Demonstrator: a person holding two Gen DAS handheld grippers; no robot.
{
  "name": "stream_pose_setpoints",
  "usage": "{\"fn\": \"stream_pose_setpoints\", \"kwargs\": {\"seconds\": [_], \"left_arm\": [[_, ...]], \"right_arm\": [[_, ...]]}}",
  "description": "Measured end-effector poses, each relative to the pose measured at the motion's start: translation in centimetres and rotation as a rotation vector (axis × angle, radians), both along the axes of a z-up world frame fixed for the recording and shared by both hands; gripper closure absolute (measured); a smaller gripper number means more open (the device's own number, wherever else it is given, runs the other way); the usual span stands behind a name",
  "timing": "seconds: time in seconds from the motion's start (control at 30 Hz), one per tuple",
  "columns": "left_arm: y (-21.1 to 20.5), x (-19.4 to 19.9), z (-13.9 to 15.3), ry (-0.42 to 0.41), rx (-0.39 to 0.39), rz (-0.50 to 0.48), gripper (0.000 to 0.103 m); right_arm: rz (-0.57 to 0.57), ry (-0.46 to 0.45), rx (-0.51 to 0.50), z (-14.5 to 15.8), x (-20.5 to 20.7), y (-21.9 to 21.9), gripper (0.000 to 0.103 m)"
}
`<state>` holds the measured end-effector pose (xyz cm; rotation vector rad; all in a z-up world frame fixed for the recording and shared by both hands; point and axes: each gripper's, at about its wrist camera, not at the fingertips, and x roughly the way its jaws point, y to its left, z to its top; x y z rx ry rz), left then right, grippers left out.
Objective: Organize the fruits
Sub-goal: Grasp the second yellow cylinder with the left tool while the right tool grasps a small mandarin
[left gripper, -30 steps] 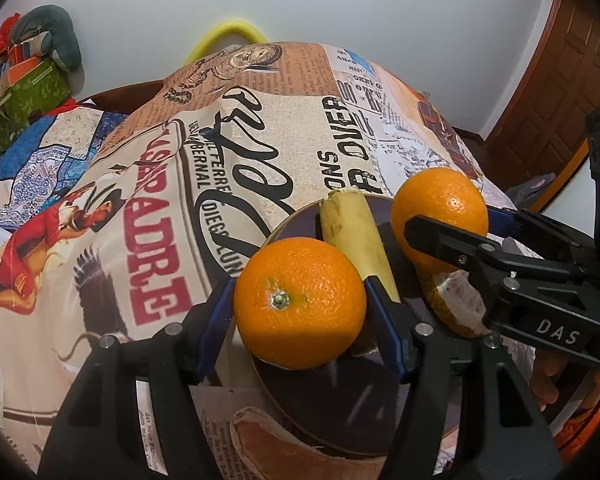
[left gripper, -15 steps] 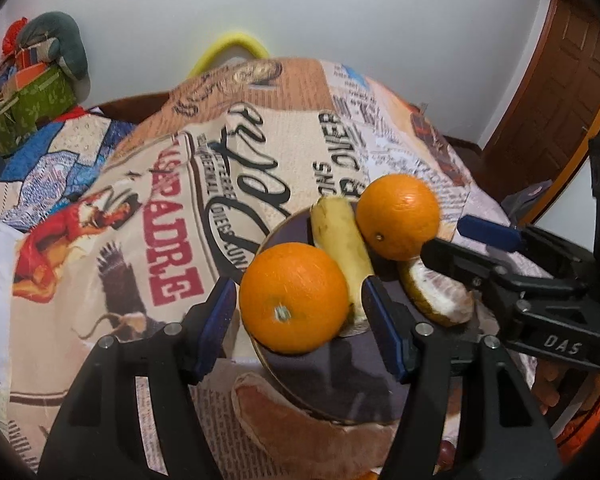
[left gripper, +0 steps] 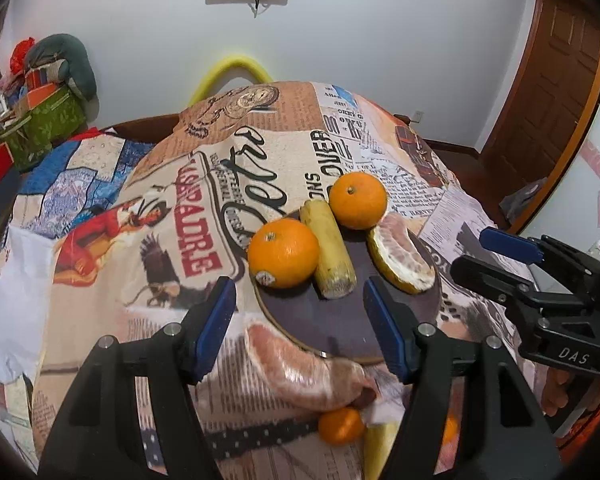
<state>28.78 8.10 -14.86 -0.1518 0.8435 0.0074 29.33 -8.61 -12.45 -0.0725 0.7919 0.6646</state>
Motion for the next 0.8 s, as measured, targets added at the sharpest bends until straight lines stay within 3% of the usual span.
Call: {"fn": "stream_pose_setpoints", "kwargs": {"seconds": [0.4,0.67,0.8], "left_arm": [[-2.6,-6.2,-2.0,0.078,0.023,-0.042,0.037],[-4.5,-9.0,-3.5,0.106,0.046,-0.067,0.037],[-4.5,-9.8,-3.8,0.092,0.019,-0.062,0.037]], "right_arm": [[0.013,0.021,-0.063,-1.5,-6.5,-2.3,0.041],[0.026,0.078,-0.085,-4.8,-9.9,-2.7,0.041],[0.03,0.114,-0.079,-6.3,-10.2,-2.3,0.042]]}}
